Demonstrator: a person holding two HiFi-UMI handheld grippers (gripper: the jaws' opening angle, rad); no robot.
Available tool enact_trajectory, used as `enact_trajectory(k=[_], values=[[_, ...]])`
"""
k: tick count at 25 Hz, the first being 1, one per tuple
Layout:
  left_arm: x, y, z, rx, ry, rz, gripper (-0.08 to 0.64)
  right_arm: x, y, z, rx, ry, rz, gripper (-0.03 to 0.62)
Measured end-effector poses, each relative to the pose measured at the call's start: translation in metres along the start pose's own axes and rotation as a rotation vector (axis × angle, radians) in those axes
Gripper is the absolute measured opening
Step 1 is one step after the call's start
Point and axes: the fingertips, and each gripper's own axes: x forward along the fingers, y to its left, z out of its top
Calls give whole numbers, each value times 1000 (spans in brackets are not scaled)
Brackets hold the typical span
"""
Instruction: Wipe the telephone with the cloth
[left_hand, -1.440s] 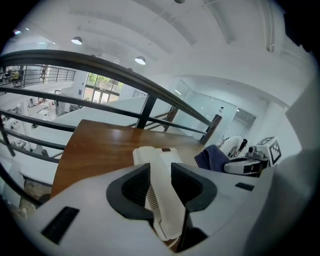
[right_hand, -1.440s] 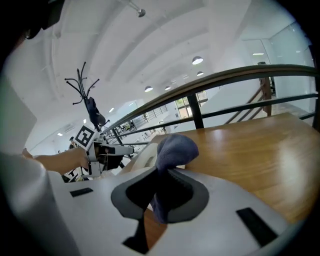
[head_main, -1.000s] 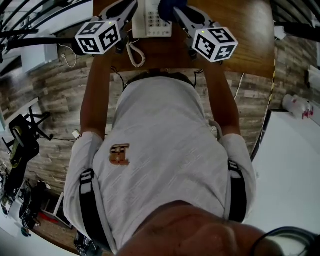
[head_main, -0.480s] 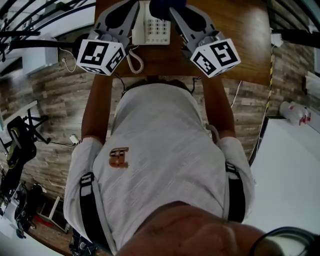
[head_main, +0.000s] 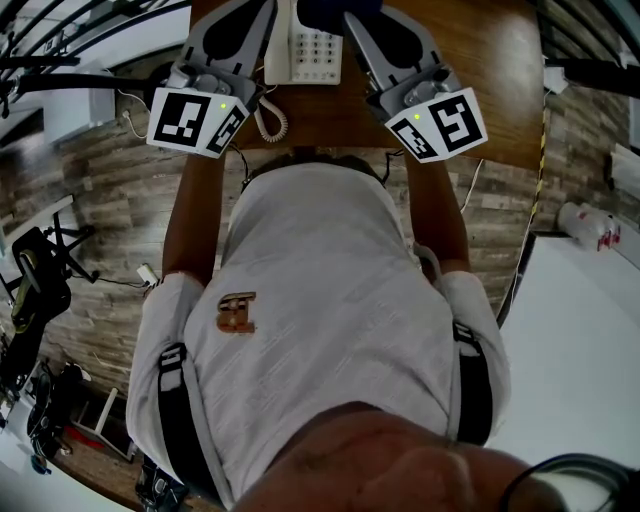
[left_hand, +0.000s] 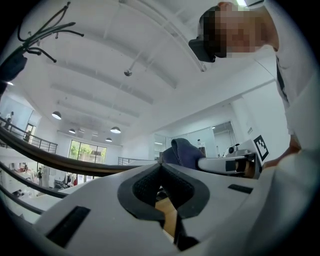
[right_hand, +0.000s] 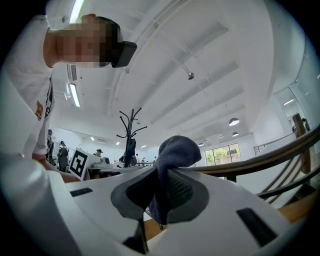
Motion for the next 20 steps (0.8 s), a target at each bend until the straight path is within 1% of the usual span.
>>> enact_trajectory(k=[9, 20], values=[[0, -5, 3, -1, -9, -17, 18, -3, 9, 3, -37, -6, 6, 60], [5, -8, 4, -7, -26, -38, 18, -3, 5, -1, -45, 1, -4, 60]])
